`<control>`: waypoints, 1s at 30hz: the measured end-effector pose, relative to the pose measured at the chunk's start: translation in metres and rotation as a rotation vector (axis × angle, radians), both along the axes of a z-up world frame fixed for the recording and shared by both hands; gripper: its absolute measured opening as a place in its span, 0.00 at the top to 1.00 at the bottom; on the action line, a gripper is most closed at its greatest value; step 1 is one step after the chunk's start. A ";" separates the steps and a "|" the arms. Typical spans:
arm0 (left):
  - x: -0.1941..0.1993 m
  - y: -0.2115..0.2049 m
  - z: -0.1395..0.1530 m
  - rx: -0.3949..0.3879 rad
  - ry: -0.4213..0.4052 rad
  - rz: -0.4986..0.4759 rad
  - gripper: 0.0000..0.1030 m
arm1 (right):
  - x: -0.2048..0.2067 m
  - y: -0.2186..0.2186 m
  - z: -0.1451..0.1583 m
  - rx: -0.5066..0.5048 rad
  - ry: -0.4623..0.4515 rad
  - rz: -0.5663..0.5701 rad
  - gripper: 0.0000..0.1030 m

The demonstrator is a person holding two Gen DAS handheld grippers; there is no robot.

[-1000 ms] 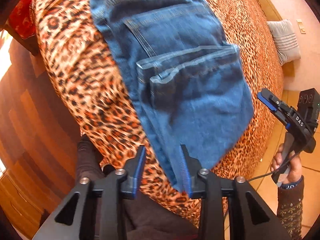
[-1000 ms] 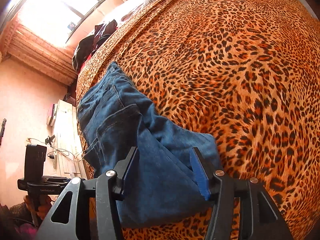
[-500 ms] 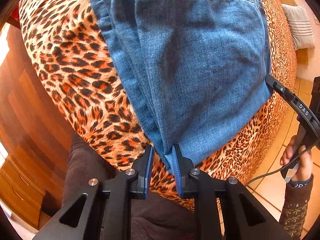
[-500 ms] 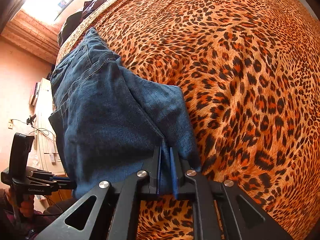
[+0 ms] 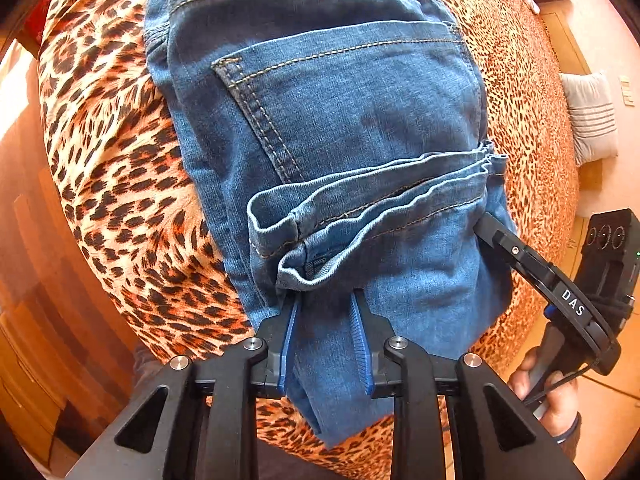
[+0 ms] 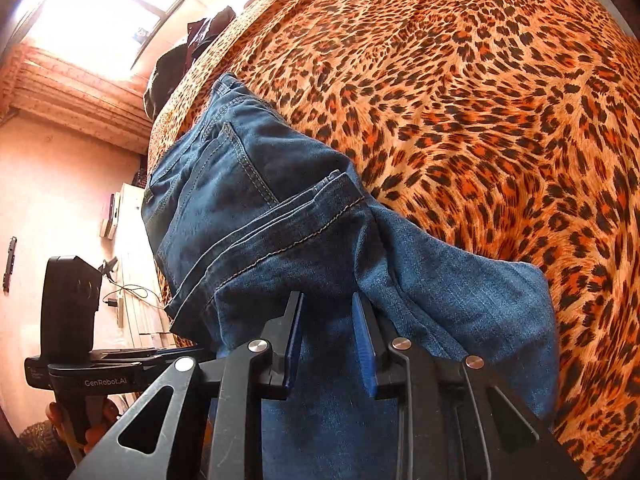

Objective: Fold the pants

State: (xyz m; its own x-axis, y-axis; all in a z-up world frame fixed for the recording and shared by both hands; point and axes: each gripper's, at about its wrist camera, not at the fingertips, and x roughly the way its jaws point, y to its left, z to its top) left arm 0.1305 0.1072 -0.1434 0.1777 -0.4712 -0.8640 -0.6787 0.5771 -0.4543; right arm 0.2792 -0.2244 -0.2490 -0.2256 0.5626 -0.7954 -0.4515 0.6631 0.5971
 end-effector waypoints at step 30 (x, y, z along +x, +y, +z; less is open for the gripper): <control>0.013 0.188 -0.026 -0.069 -0.105 0.402 0.39 | 0.102 0.223 0.007 -0.019 0.005 0.191 0.42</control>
State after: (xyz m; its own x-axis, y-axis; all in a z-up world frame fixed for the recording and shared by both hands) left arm 0.1439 0.2954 -0.1696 0.4449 -0.4028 -0.7999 -0.7913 0.2414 -0.5617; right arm 0.3811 -0.0013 -0.2422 -0.3311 0.4942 -0.8038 -0.5669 0.5768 0.5881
